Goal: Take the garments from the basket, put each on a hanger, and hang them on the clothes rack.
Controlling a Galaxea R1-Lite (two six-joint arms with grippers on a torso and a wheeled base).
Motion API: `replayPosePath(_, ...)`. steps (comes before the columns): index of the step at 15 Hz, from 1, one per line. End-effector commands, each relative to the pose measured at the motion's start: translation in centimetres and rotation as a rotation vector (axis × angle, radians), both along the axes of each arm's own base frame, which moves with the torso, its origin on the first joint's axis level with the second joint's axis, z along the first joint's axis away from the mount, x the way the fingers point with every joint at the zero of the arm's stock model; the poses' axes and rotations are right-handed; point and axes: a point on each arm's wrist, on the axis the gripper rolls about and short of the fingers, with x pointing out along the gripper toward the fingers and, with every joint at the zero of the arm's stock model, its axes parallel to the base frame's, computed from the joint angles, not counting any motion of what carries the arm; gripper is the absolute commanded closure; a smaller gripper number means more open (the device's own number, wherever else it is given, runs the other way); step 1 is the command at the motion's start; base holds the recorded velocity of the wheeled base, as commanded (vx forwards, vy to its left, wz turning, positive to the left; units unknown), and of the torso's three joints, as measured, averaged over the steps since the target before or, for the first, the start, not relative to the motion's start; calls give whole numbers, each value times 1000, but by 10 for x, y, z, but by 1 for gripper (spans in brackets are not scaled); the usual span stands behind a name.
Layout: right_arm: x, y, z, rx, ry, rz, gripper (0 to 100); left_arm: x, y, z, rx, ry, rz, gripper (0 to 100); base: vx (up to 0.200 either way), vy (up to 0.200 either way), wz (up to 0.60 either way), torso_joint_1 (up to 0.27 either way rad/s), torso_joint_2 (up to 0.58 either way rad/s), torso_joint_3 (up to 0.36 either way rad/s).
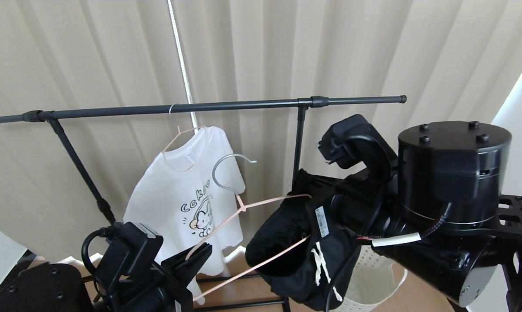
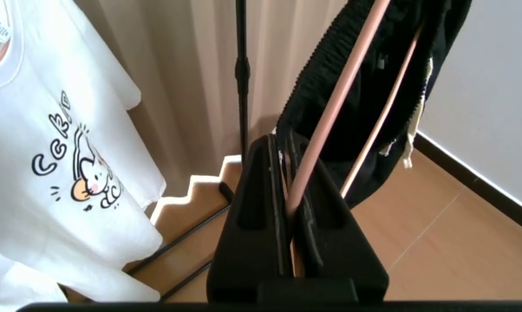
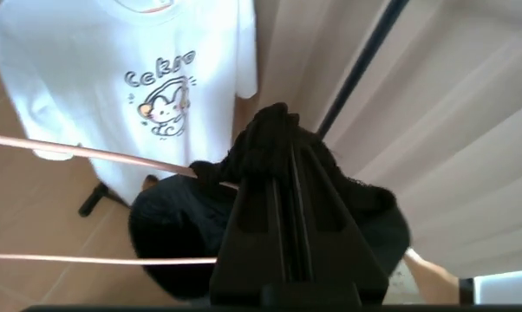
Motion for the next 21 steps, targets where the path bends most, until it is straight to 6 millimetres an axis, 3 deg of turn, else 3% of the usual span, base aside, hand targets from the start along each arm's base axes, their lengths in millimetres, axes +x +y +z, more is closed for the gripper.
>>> replayPosePath(1,-8,16,2,34,38,36,100,0,-1,-2,5,6,-2,100,0,0,0,0,0,0)
replayPosePath(5,-21,30,5,88,63,75,100,-2,-2,-2,5,8,-14,100,0,0,0,0,0,0)
replayPosePath(8,-17,42,2,131,90,68,100,-2,-3,-2,6,9,-17,100,0,0,0,0,0,0)
replayPosePath(11,-21,47,13,217,102,70,100,-3,-5,-4,12,14,-28,100,0,0,0,0,0,0)
replayPosePath(16,-10,39,23,246,56,-33,100,-3,-5,-1,-15,-13,-23,100,0,0,0,0,0,0)
replayPosePath(21,-7,45,12,204,75,-37,100,-4,-4,2,-42,-40,-23,100,0,0,0,0,0,0)
